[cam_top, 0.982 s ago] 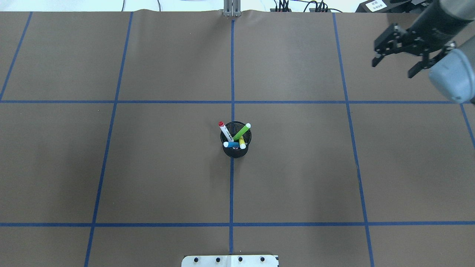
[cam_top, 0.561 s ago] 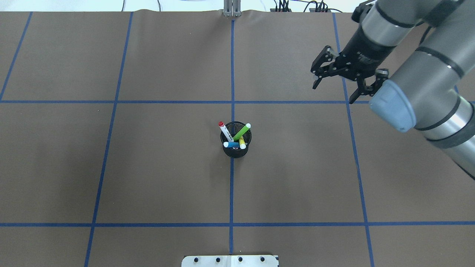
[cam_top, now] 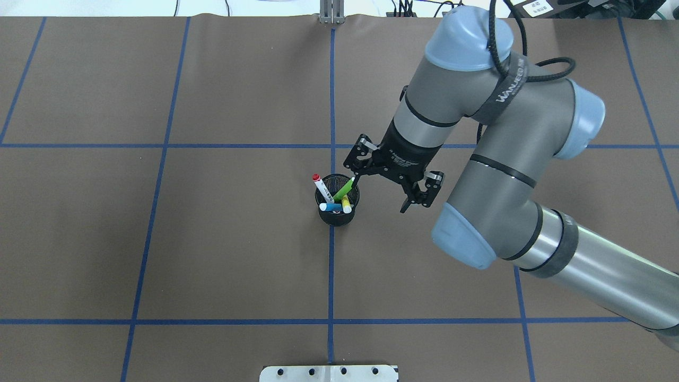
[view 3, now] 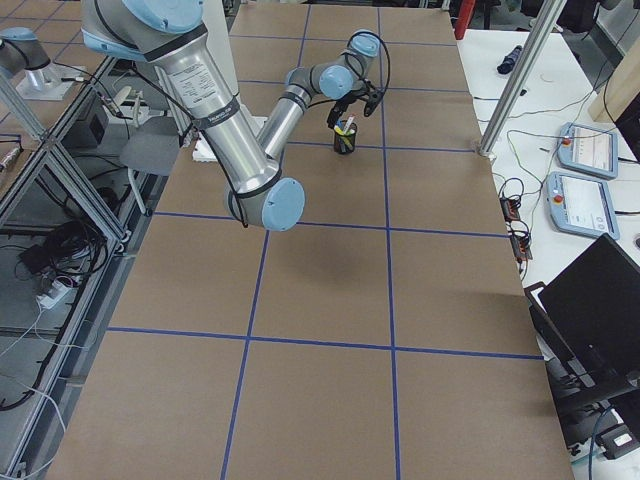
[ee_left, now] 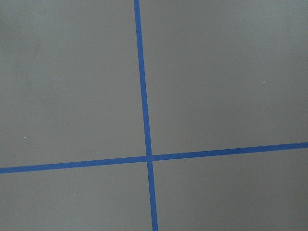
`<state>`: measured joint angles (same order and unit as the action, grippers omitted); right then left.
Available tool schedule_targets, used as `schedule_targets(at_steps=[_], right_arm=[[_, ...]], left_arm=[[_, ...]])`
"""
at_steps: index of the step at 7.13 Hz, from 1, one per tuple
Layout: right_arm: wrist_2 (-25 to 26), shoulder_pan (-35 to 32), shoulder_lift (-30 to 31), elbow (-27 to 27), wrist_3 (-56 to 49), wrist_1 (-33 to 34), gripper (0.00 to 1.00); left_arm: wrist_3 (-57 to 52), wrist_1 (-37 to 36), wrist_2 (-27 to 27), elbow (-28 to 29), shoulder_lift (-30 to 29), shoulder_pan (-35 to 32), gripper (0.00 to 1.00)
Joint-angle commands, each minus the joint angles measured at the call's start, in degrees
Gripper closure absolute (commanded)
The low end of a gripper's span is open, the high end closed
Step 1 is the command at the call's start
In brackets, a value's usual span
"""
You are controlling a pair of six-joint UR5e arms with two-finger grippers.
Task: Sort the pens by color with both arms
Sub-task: 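Move the right gripper over the black mesh pen cup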
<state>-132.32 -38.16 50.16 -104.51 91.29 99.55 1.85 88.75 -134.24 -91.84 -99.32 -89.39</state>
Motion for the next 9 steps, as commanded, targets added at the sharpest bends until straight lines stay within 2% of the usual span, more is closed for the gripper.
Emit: schedule_targets(at_steps=[1, 2, 3, 5, 9], right_arm=[[2.84, 3.44, -6.97, 7.18, 7.30, -2.86, 0.04], [4.07, 4.23, -7.70, 8.61, 9.06, -3.39, 0.20], [4.17, 4.32, -7.88, 9.67, 11.86, -5.57, 0.30], [4.26, 4.41, -8.67, 15.45, 17.50, -12.59, 0.30], [4.70, 4.41, -8.85, 17.24, 19.98, -13.24, 0.30]], left_arm=[[0.26, 0.02, 0.03, -0.09, -0.43, 0.00, 0.00], [0.26, 0.02, 0.03, -0.09, -0.52, 0.00, 0.00], [0.26, 0.02, 0.03, -0.01, -0.52, 0.00, 0.00], [0.26, 0.02, 0.03, -0.09, -0.52, 0.00, 0.00], [0.44, 0.02, 0.03, -0.09, -0.61, 0.00, 0.00]])
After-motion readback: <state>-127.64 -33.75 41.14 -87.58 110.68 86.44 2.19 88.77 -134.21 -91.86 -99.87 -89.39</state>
